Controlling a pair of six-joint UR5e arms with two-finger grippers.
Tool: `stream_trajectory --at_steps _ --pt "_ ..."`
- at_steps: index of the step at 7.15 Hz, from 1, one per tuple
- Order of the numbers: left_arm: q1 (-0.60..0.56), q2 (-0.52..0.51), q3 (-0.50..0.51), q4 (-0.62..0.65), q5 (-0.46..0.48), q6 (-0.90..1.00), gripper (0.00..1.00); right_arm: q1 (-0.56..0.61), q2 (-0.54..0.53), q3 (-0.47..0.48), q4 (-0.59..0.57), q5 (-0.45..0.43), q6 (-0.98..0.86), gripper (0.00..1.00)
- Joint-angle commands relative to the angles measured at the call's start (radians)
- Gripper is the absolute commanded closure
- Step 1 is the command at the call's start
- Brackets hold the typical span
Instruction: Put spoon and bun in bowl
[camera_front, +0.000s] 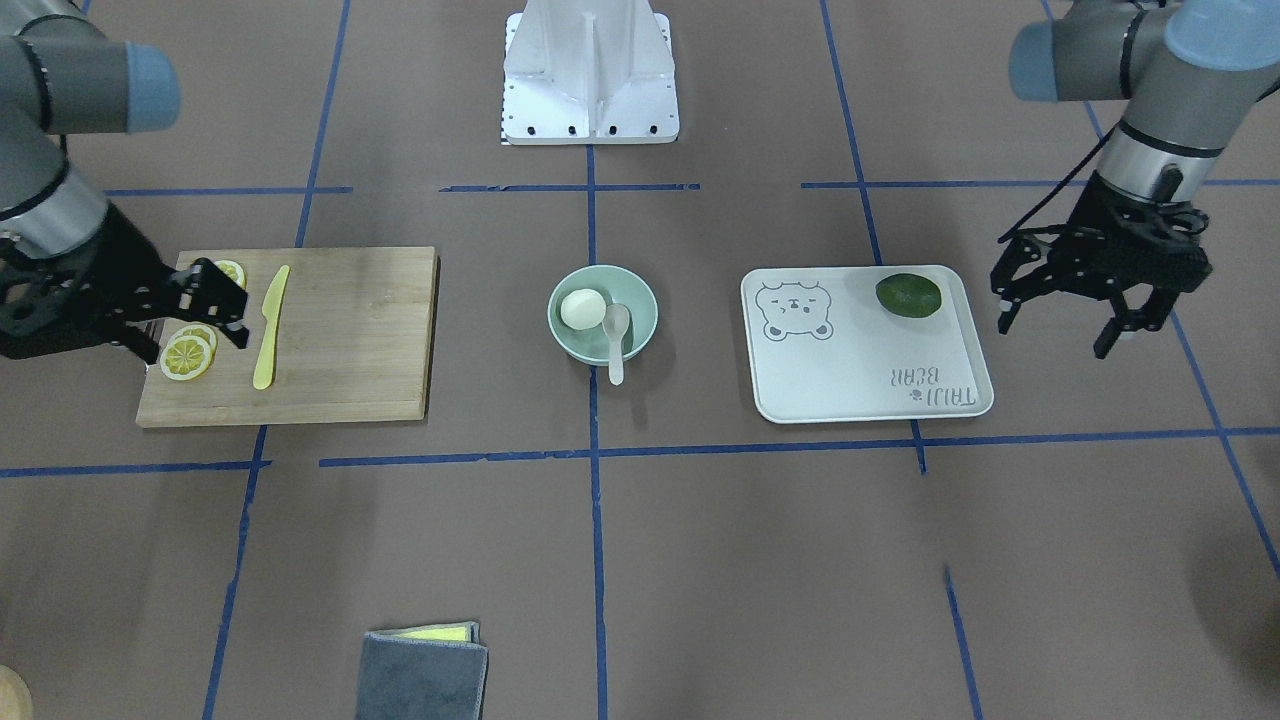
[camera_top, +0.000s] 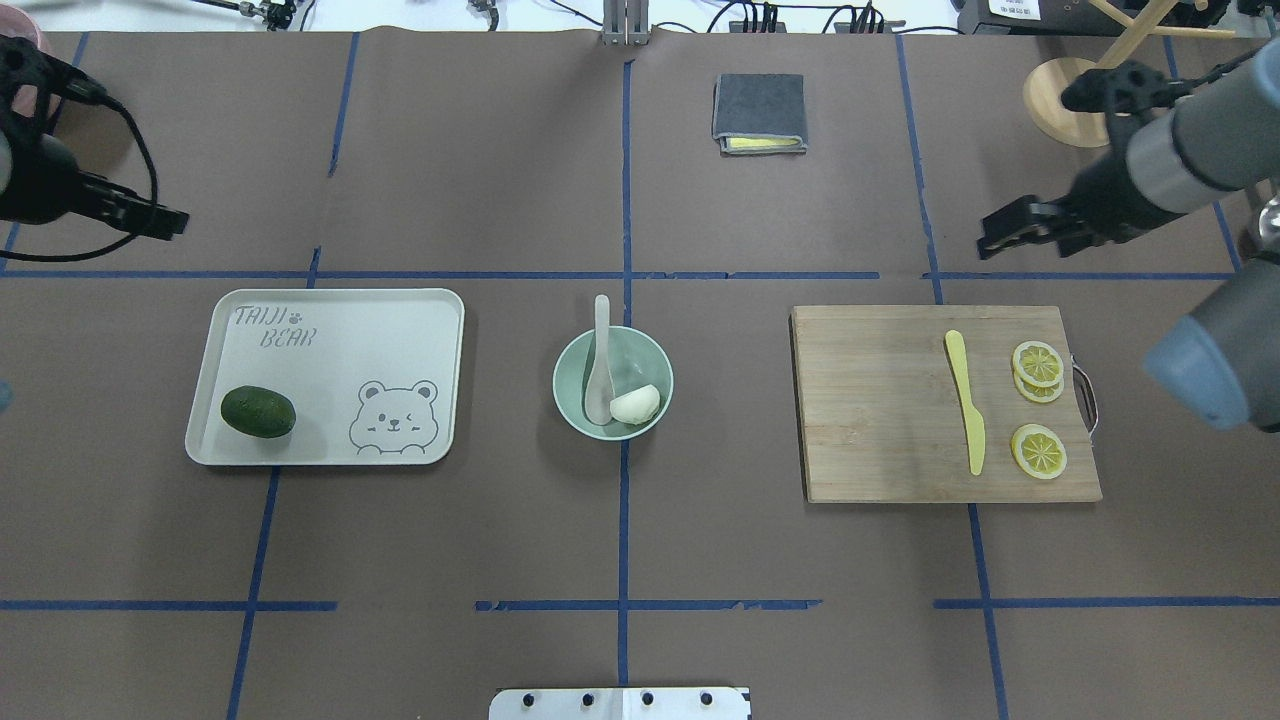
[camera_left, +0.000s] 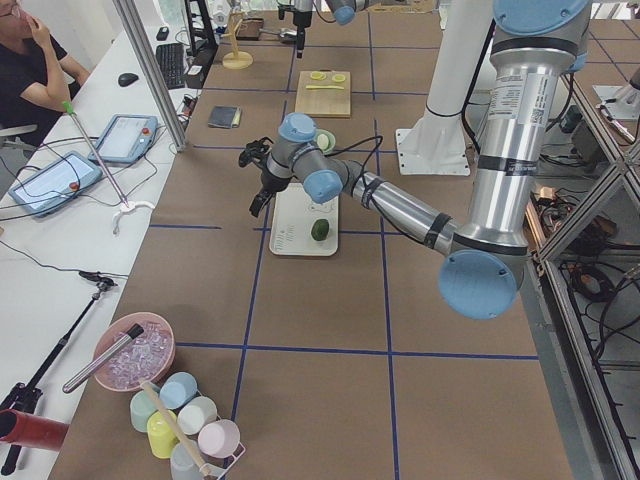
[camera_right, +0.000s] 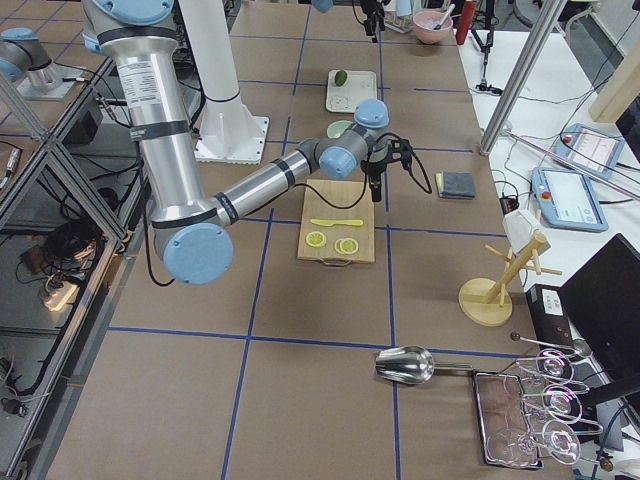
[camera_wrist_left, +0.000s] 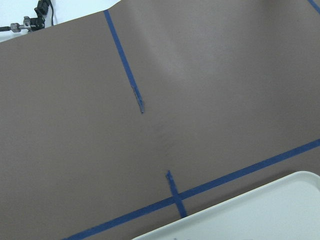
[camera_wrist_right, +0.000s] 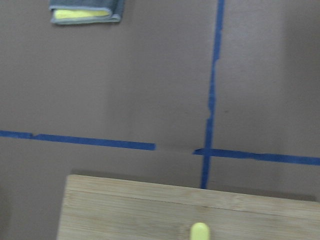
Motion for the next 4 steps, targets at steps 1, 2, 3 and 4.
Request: stream_trajectory --at_steps 1,2,3,4 --pt "-0.171 0.028 0.059 0.044 -0.107 0.266 0.0 0.182 -0.105 0.001 -0.103 0.067 -0.341 0.0" --pt "-0.254 0.028 0.062 0.129 -0.115 0.377 0.0 0.247 -0.117 -0.004 -0.211 0.069 -0.517 0.0" --pt "-0.329 0.026 0.064 0.23 -0.143 0.525 0.0 0.302 -0.118 -0.007 -0.301 0.069 -0.636 0.0" --pt "-0.383 0.028 0.076 0.291 -0.231 0.559 0.0 0.342 -0.138 -0.007 -0.341 0.069 -0.651 0.0"
